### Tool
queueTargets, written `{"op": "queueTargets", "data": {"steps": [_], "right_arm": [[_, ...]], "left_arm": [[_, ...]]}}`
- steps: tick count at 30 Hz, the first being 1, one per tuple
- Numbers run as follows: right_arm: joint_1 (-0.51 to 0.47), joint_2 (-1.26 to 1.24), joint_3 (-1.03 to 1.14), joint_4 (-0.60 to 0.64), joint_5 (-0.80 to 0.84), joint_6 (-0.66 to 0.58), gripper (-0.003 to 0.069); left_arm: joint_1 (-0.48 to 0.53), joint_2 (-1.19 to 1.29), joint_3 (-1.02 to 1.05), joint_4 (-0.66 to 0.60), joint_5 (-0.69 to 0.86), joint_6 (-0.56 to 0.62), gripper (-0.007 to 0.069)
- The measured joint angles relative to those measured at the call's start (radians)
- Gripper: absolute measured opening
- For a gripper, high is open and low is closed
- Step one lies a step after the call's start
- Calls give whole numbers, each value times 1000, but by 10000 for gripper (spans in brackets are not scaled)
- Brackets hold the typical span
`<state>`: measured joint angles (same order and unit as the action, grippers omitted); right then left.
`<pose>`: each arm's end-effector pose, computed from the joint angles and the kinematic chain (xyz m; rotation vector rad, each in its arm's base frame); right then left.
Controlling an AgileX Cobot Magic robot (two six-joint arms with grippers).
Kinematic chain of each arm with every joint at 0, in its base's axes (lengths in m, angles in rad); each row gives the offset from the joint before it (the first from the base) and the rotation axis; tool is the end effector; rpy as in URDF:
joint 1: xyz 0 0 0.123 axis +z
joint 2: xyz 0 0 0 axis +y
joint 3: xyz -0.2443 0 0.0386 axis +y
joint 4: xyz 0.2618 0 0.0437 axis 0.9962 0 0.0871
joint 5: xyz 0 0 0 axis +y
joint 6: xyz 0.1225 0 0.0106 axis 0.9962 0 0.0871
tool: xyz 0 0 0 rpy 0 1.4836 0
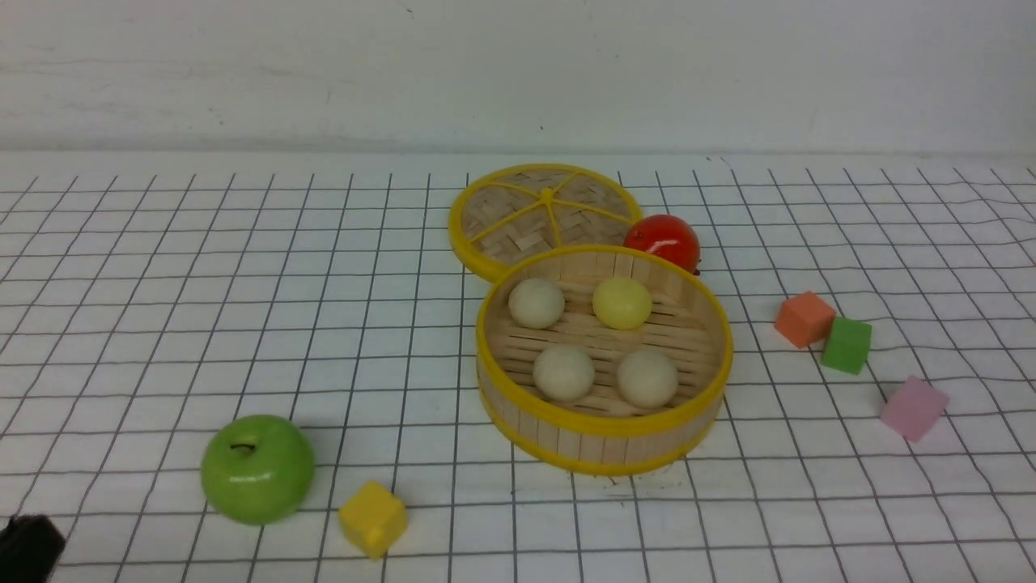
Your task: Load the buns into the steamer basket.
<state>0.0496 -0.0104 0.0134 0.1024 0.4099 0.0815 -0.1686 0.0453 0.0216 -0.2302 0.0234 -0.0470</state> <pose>0.1333 0.0116 0.1628 0.0916 1.8966 0.1918 0.1426 -0.0250 0.1983 -0.0817 1.5821 -0.3534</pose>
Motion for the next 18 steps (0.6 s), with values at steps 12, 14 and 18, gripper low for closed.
{"op": "queueTargets", "data": {"steps": [12,14,18], "right_arm": [[0,-1,0,0,0,0,24],[0,-1,0,0,0,0,27],[0,-1,0,0,0,0,32]], "left_arm": [[118,-55,10,230,350,-288,-13],[119,-55,10,230,352,-291,-13],[119,-55,10,230,352,-291,-13]]}}
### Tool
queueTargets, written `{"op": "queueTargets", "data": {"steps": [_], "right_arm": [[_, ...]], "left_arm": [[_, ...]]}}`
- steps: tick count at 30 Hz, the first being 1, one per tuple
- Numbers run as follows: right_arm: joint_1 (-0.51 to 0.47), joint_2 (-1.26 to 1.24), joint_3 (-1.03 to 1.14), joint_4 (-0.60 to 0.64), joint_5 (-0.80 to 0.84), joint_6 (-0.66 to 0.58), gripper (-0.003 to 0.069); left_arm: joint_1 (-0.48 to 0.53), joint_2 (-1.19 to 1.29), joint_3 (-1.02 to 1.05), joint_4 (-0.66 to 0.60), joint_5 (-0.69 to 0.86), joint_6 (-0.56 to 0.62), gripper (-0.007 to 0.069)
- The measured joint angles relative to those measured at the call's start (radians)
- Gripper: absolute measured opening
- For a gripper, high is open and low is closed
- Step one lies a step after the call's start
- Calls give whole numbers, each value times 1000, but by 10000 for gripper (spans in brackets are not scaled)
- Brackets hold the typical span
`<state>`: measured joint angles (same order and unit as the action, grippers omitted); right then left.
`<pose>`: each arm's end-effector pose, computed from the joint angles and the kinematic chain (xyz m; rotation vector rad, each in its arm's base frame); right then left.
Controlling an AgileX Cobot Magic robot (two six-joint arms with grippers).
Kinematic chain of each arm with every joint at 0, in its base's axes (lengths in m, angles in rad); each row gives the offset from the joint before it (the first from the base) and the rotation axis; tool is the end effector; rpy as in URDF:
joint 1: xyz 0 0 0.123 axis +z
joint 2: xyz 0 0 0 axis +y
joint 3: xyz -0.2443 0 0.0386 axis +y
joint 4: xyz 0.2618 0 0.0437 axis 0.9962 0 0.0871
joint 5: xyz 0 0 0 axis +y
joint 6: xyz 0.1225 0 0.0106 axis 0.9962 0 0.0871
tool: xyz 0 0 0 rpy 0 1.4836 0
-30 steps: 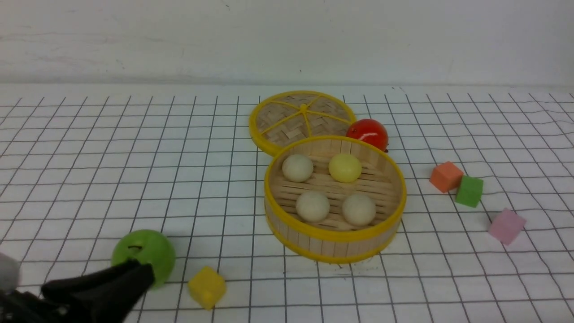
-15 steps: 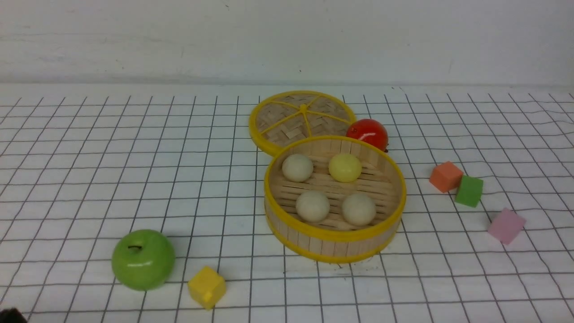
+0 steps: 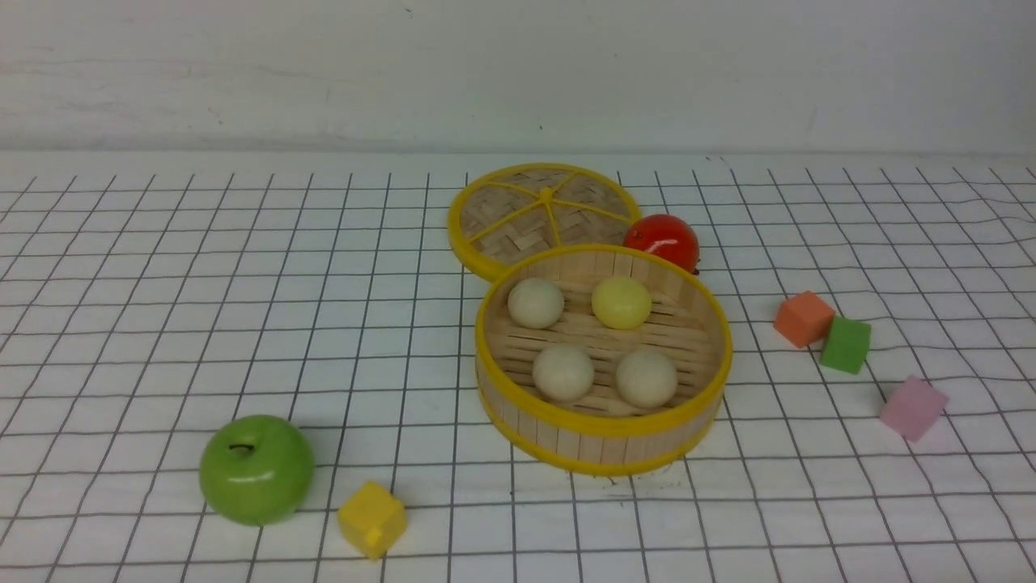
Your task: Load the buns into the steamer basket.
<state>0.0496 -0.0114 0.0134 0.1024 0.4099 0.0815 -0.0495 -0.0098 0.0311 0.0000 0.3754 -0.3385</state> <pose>0.1332 0.0116 0.1629 0.0916 1.8956 0.1919 0.1349 -0.0067 0.1598 -0.2720 1.8693 -0.2659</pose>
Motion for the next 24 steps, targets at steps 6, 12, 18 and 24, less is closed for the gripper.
{"op": "queueTargets", "data": {"steps": [6,12,18,24], "right_arm": [[0,0,0,0,0,0,32],[0,0,0,0,0,0,34],[0,0,0,0,0,0,40],[0,0,0,0,0,0,48]], "left_arm": [[0,0,0,0,0,0,-13],[0,0,0,0,0,0,-13],[0,0,0,0,0,0,-13],[0,0,0,0,0,0,-13]]}}
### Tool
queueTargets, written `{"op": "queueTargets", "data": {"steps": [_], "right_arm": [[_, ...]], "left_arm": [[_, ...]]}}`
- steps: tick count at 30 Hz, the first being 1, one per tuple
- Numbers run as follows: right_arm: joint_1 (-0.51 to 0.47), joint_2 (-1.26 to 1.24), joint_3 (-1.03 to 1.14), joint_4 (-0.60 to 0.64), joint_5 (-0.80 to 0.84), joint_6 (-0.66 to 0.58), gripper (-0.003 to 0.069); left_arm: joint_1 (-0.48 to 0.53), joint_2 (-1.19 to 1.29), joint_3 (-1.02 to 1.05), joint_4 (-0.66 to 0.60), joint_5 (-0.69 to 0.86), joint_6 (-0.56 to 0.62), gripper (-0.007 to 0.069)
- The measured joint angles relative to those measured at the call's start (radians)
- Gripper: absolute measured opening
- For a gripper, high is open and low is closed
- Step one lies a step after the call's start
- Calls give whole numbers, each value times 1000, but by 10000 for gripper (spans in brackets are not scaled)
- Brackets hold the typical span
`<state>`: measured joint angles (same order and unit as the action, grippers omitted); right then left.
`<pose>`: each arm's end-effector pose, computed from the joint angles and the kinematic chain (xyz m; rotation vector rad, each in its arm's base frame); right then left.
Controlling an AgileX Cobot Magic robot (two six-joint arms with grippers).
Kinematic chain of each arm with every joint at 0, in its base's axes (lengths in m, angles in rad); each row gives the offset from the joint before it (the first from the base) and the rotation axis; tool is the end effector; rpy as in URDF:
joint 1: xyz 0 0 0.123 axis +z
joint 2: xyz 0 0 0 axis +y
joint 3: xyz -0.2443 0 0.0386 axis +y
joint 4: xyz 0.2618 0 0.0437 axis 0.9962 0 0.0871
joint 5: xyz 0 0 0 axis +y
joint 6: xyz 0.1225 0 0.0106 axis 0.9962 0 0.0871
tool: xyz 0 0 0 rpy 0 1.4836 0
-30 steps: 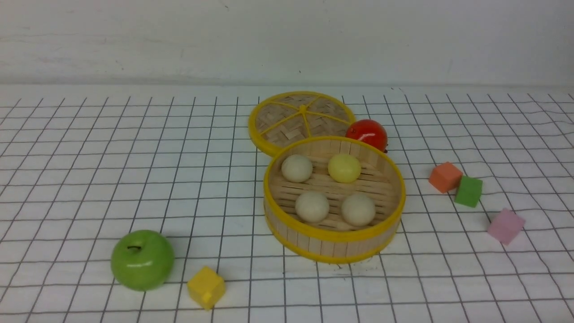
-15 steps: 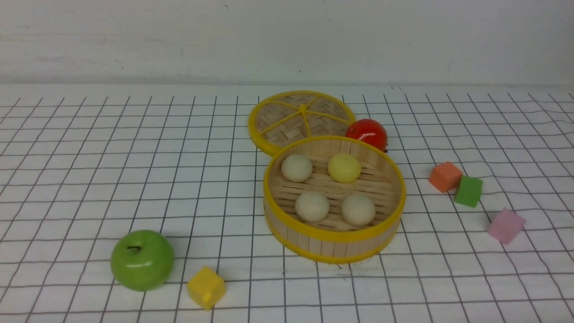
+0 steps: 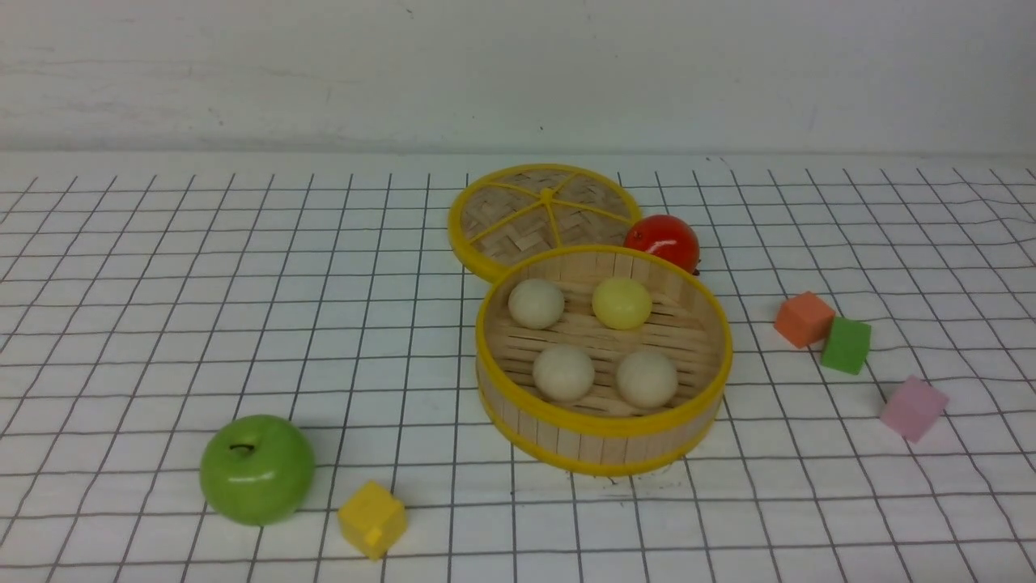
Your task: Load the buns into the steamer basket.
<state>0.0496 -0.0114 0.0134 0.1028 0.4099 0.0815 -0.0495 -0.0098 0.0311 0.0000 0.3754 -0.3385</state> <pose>0.1332 0.0117 0.1629 0.0918 1.8956 0.1923 0.1349 -0.0067 0.1598 -0.2720 1.8693 -0.2659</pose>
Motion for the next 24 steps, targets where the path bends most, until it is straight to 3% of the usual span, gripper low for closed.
{"op": "queueTargets", "data": {"steps": [24], "right_arm": [[0,0,0,0,0,0,85]], "left_arm": [[0,0,0,0,0,0,-3]]}}
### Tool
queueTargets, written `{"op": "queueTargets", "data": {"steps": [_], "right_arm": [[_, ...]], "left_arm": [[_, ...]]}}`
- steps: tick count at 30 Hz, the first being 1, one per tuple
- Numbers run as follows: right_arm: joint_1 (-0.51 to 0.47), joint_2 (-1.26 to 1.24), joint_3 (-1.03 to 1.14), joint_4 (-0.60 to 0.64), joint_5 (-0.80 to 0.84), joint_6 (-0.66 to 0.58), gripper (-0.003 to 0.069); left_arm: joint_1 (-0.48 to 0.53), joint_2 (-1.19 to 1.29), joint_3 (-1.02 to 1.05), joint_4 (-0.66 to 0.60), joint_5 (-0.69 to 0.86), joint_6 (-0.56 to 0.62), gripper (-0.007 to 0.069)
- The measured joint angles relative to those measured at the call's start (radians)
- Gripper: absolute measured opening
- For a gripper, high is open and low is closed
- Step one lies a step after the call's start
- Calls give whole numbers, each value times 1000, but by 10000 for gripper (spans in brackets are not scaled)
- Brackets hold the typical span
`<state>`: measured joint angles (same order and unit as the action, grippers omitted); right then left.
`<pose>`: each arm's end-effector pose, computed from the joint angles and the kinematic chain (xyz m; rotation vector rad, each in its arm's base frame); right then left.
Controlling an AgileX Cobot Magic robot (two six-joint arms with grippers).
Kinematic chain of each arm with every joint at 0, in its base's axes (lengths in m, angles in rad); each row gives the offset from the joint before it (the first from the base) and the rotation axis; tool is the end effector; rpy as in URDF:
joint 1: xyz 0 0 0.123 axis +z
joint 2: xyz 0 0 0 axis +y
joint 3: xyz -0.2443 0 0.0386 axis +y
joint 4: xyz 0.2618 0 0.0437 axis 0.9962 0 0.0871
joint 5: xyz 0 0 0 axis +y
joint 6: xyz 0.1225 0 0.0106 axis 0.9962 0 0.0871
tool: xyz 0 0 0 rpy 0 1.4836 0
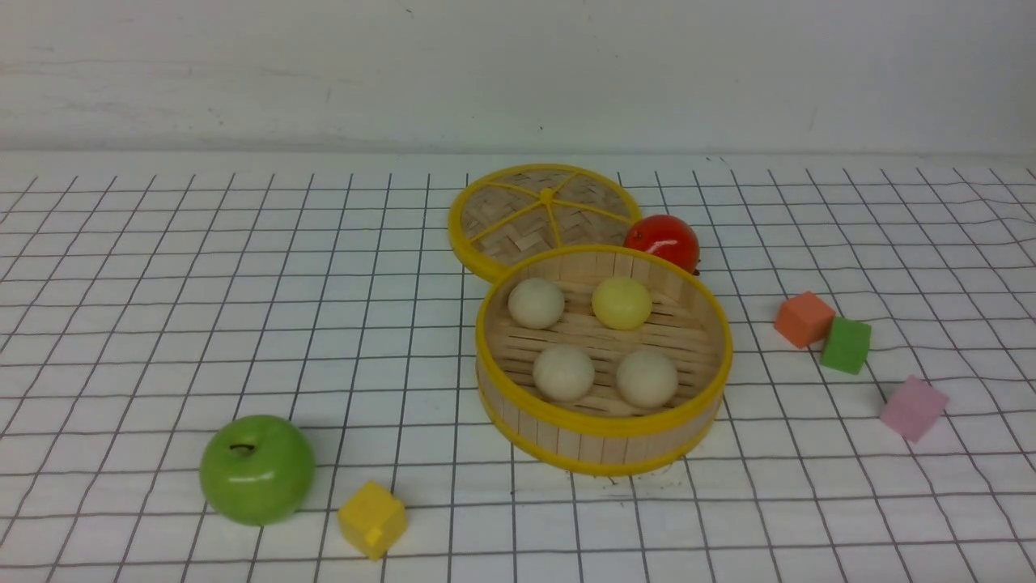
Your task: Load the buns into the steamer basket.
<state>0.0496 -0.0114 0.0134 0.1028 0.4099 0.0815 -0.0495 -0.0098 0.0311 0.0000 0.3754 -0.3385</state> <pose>0.1332 0.0117 0.1629 0.0918 1.8956 0.1923 0.1349 -0.0067 0.1598 -0.2720 1.8693 -0.2659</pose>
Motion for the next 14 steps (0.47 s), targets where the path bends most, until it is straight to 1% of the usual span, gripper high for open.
{"op": "queueTargets", "data": {"steps": [14], "right_arm": [[0,0,0,0,0,0,106]], "left_arm": [[0,0,0,0,0,0,8]]}}
